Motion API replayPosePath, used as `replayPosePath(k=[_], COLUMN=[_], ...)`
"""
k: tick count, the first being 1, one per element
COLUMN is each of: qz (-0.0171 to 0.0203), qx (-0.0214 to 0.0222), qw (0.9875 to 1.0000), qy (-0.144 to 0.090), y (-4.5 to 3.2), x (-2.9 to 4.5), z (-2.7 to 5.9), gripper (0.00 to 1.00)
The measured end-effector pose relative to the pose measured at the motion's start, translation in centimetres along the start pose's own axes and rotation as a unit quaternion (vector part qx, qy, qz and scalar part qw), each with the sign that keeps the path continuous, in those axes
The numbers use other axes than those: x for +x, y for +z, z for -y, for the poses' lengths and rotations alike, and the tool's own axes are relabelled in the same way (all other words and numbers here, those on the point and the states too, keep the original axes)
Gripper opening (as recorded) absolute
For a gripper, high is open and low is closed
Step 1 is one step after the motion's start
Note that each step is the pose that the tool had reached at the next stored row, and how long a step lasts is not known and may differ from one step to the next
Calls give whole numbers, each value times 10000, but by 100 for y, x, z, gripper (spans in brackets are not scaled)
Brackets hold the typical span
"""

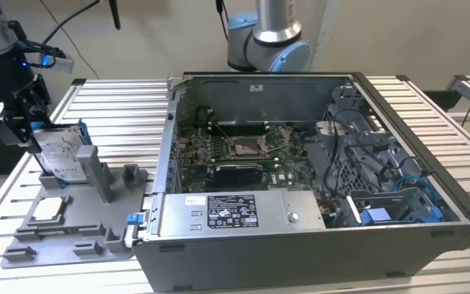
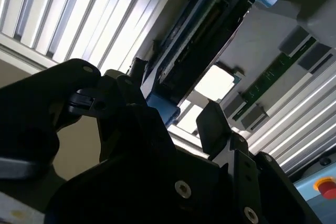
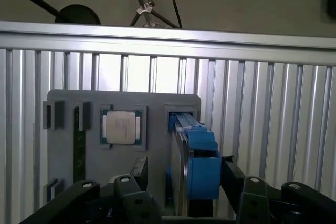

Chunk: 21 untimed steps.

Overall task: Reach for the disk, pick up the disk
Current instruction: 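Pick up the disk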

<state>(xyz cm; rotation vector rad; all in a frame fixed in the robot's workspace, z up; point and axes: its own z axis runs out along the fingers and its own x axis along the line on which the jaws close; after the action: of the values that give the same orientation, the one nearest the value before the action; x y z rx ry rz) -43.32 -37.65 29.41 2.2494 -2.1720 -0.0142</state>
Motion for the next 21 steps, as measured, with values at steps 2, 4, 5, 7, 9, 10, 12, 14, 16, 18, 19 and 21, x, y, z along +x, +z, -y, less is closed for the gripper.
replayPosePath(k=[2, 4, 5, 7, 9, 10, 12, 14, 16, 18, 19, 21], qz=[0, 0, 0, 0, 0, 0, 1, 2, 2, 3, 3, 2], qx=[0, 0, 0, 0, 0, 0, 0, -1, -2, 0, -1, 0], qw=[10000, 10000, 10000, 10000, 10000, 10000, 10000, 10000, 10000, 10000, 10000, 10000], qy=[0, 0, 0, 0, 0, 0, 0, 0, 0, 0, 0, 0], y=[37, 73, 91, 128, 169, 177, 191, 203, 204, 207, 207, 207], x=[-7, -12, -15, -17, -19, -19, -20, -20, -20, -20, -20, -20], z=[1, 2, 2, 3, 3, 4, 4, 4, 4, 4, 4, 4], gripper=[100, 100, 100, 100, 100, 100, 100, 0, 0, 0, 0, 0])
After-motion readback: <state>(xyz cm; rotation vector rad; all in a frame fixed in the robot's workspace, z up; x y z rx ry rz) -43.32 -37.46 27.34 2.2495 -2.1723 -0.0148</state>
